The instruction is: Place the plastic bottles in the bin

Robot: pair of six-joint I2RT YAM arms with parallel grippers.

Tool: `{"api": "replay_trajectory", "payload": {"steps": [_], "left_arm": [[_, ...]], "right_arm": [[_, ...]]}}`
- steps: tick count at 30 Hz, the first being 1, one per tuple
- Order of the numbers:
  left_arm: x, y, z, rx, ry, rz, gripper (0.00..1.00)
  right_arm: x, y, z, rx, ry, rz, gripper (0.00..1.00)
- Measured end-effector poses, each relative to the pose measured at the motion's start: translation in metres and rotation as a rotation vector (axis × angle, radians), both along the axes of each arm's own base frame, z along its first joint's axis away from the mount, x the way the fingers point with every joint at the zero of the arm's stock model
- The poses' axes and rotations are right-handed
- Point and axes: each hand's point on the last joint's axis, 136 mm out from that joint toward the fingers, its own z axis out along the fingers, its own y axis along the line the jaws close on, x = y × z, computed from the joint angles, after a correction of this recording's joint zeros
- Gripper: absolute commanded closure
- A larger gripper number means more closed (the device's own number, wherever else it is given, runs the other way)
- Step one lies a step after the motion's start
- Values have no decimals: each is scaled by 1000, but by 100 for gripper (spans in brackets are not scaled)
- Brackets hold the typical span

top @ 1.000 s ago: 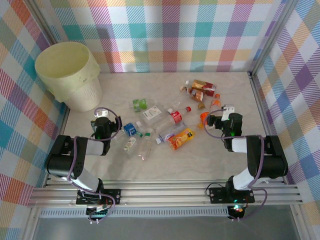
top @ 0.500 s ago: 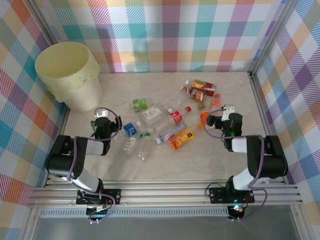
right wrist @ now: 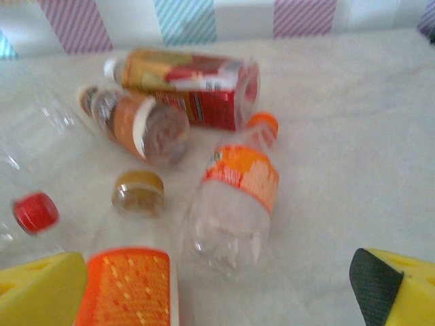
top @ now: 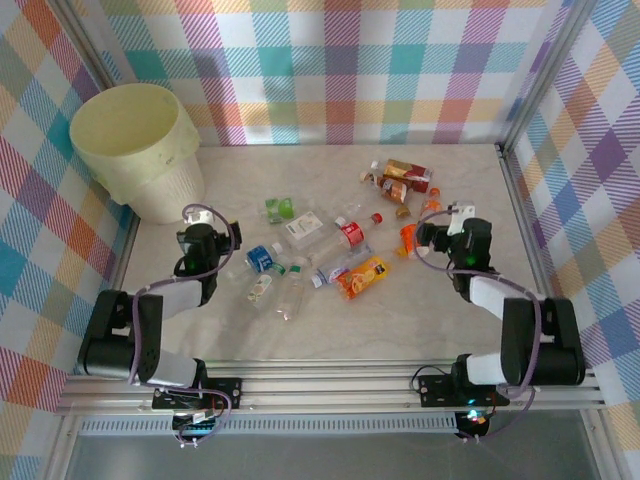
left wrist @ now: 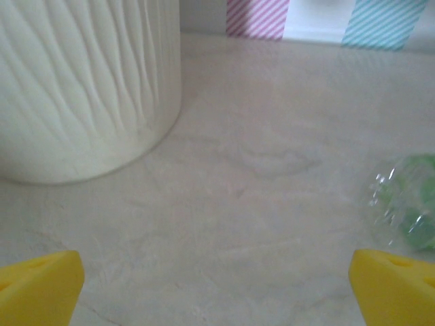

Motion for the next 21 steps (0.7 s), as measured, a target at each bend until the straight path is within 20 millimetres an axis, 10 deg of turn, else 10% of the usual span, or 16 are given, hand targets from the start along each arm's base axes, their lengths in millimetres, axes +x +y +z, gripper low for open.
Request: {"api": "replay_trajectory", "payload": {"steps": [7,21], "left_arm": [[-11,2,25,-71,18,51,0],[-39,-16,75,-404,-6,89,0]], "right_arm": [[0,2,43,128,41,-40,0],[-22,42,10,484,374,-2,0]]}}
